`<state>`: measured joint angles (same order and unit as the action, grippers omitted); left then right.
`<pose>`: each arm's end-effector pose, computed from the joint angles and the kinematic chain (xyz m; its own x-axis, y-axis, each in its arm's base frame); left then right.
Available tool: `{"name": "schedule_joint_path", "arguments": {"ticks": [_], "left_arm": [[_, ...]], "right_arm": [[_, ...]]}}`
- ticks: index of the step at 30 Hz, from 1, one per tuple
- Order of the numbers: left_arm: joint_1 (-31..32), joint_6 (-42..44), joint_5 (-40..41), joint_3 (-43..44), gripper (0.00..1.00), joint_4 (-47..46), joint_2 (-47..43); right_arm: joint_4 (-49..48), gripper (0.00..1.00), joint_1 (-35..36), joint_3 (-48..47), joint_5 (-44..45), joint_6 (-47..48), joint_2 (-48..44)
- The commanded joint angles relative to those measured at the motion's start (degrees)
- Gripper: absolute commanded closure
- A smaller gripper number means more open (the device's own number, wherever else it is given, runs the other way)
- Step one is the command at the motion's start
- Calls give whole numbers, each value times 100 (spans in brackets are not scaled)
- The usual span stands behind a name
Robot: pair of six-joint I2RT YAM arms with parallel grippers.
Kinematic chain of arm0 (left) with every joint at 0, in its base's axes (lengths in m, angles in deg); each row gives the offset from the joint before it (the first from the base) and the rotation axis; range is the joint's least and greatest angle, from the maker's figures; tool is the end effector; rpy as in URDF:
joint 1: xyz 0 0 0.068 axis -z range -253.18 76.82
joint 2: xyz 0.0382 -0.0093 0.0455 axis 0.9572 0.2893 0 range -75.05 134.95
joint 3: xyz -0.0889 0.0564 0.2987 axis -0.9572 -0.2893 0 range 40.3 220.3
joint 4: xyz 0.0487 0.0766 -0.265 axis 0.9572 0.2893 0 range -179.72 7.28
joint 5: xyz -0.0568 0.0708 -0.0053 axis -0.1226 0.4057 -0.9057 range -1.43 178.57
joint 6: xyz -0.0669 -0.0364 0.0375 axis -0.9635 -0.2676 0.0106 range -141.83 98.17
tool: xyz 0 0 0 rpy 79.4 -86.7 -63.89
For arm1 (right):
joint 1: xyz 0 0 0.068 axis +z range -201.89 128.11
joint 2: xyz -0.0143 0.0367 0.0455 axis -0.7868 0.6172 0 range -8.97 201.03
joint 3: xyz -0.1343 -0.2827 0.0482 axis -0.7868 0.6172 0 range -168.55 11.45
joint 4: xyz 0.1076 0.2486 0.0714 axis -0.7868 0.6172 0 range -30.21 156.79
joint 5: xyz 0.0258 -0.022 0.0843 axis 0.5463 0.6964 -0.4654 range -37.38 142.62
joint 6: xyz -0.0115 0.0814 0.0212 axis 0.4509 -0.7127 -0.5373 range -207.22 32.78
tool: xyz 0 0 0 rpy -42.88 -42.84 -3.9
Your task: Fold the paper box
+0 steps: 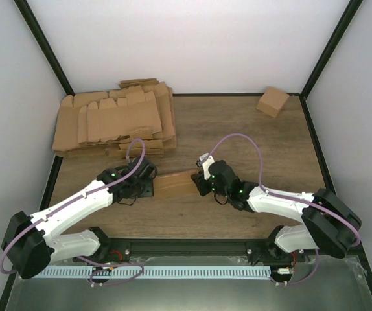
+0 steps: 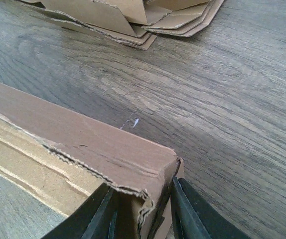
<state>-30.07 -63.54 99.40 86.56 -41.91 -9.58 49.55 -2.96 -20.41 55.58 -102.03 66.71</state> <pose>0.1694 -0.1394 0.2286 -0.9128 -0.0407 -0.4064 0.0139 0.9913 -0.1306 0.1999 0.2235 0.1907 -0.5366 -0.2272 -0.8127 -0.6078 0.7722 0.1854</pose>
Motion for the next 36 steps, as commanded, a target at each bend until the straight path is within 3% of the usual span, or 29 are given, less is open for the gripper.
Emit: {"name": "schedule_joint_path", "arguments": {"ticks": [1,6,14,20,28,31,36], "left_arm": [[4,45,459,-159,49,-418,-74],[-2,137,981,-243,63,-660,-269],[-2,448,820,-410,68,-1119,-587],[-4,517,717,-483,53,-1203,-386],[-4,687,426,-422,45,-1200,-426],[0,723,283,-366,50,-1158,-432],[0,719,288,-245,69,-994,-301]], "right_arm": [[66,70,38,-94,-6,82,91],[79,70,34,-104,-53,77,58],[59,69,33,-113,-89,101,110],[53,70,38,-138,-137,91,145],[73,70,37,-166,-155,103,167],[75,70,39,-180,-164,116,176],[75,70,38,-171,-172,109,174]]}}
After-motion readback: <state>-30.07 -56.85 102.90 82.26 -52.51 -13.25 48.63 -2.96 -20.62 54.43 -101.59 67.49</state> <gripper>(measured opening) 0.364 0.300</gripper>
